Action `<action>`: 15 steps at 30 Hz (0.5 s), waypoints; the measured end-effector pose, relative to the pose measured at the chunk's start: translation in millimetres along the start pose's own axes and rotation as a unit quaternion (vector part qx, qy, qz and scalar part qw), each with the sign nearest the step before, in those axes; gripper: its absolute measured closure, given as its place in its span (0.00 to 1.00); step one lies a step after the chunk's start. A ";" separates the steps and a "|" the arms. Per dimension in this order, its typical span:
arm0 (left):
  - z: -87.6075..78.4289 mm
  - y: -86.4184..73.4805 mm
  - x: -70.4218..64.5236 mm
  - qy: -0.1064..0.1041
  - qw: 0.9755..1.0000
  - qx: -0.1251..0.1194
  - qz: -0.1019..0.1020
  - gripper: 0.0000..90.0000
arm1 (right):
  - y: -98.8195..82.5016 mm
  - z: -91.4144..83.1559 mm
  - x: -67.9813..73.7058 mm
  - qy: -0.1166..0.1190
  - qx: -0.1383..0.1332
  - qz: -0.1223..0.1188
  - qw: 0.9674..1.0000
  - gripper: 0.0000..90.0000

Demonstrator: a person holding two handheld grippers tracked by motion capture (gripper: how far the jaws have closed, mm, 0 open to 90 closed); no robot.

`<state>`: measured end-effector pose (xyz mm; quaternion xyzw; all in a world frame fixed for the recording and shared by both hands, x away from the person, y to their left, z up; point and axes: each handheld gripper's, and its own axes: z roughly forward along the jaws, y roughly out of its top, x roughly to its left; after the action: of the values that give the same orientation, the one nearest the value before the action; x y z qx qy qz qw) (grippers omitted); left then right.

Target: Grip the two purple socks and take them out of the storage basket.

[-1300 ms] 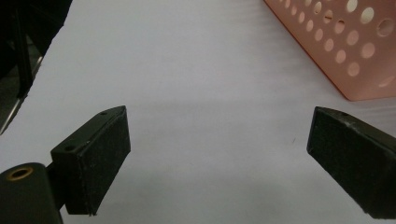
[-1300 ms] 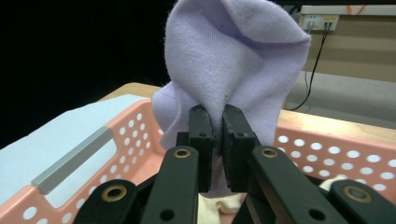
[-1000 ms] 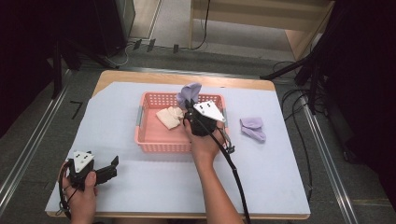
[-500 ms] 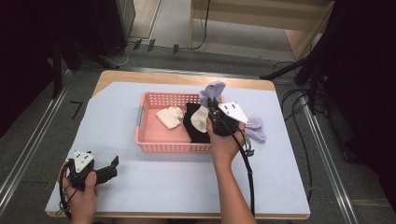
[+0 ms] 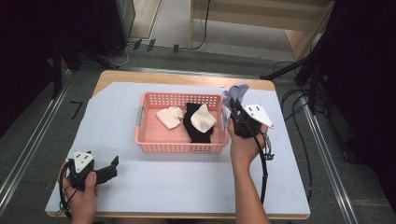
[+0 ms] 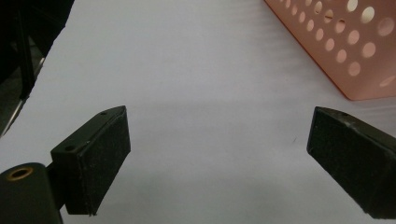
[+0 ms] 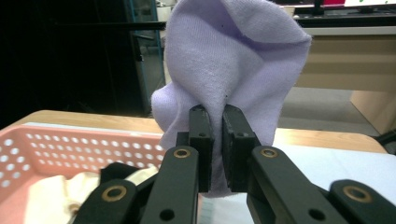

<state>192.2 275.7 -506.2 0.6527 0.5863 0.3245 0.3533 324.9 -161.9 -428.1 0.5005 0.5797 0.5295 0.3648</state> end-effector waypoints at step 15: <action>-0.1 0.0 0.2 0.000 1.000 0.000 -0.001 0.08 | -22.1 -12.0 -59.0 -0.060 0.030 0.011 0.998 0.94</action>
<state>192.1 275.8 -506.1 0.6523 0.5865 0.3244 0.3539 323.0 -220.6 -454.0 0.5485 0.5666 0.4851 0.3779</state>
